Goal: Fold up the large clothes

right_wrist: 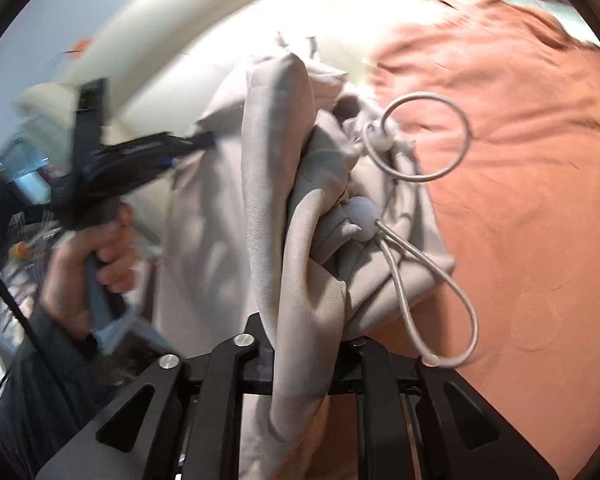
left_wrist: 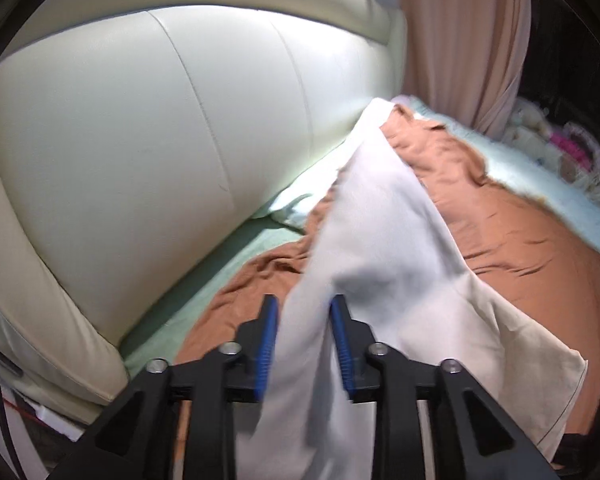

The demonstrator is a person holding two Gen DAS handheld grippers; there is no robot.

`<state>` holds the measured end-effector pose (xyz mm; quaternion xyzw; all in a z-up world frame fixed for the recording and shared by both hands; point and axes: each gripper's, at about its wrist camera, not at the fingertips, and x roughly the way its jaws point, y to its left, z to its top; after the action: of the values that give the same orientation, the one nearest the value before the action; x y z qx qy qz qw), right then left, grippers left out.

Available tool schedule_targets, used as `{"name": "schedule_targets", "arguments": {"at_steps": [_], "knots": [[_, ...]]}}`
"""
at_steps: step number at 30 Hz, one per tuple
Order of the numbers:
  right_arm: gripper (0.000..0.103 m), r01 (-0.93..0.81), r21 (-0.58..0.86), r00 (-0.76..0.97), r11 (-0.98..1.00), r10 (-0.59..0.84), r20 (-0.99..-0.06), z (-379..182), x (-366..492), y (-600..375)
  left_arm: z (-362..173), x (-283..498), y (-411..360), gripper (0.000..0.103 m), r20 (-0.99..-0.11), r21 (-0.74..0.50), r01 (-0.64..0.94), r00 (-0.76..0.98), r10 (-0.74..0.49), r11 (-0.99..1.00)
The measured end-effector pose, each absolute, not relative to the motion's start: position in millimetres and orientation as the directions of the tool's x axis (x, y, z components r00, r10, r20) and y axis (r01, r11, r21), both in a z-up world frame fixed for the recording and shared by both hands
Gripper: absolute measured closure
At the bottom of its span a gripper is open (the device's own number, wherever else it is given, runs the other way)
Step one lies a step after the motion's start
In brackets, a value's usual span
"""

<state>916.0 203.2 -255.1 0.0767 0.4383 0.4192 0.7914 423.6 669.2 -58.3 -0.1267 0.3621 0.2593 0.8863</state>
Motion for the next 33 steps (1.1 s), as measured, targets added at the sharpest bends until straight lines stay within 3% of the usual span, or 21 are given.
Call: {"name": "schedule_targets", "arguments": {"at_steps": [1,3,4,10,17,23,26,28,31,33], "knots": [[0.076,-0.56,0.481,0.263,0.674,0.695,-0.669,-267,932,194,-66,426,672,0.049,-0.715,-0.02,-0.57,0.583,0.387,0.822],[0.038,-0.49,0.498,0.228,0.716,0.656,-0.719,-288,958,173,-77,423,674,0.043,-0.721,-0.043,-0.583,0.58,0.379,0.811],[0.035,-0.445,0.507,0.213,0.738,0.637,-0.741,-300,970,157,-82,421,674,0.043,-0.727,-0.051,-0.584,0.578,0.371,0.81],[0.035,-0.377,0.563,0.186,0.736,0.655,-0.732,-317,988,85,-103,402,656,0.043,-0.767,-0.051,-0.578,0.545,0.339,0.815],[0.035,-0.397,0.535,0.228,0.746,0.644,-0.73,-279,986,40,-112,379,619,0.043,-0.789,-0.108,-0.57,0.548,0.278,0.815],[0.035,-0.429,0.499,0.262,0.753,0.632,-0.73,-240,933,42,-97,345,580,0.042,-0.778,-0.158,-0.556,0.579,0.244,0.816],[0.035,-0.452,0.473,0.271,0.756,0.622,-0.735,-228,905,50,-85,328,557,0.025,-0.763,-0.179,-0.552,0.6,0.239,0.814],[0.027,-0.487,0.426,0.29,0.763,0.601,-0.745,-223,879,75,-78,320,543,0.012,-0.752,-0.184,-0.542,0.614,0.238,0.82],[0.016,-0.518,0.381,0.326,0.766,0.588,-0.74,-204,850,77,-66,304,519,0.0,-0.732,-0.193,-0.536,0.637,0.243,0.822],[0.003,-0.53,0.364,0.34,0.766,0.585,-0.736,-192,836,70,-59,291,505,0.001,-0.72,-0.216,-0.541,0.65,0.241,0.813]]}}
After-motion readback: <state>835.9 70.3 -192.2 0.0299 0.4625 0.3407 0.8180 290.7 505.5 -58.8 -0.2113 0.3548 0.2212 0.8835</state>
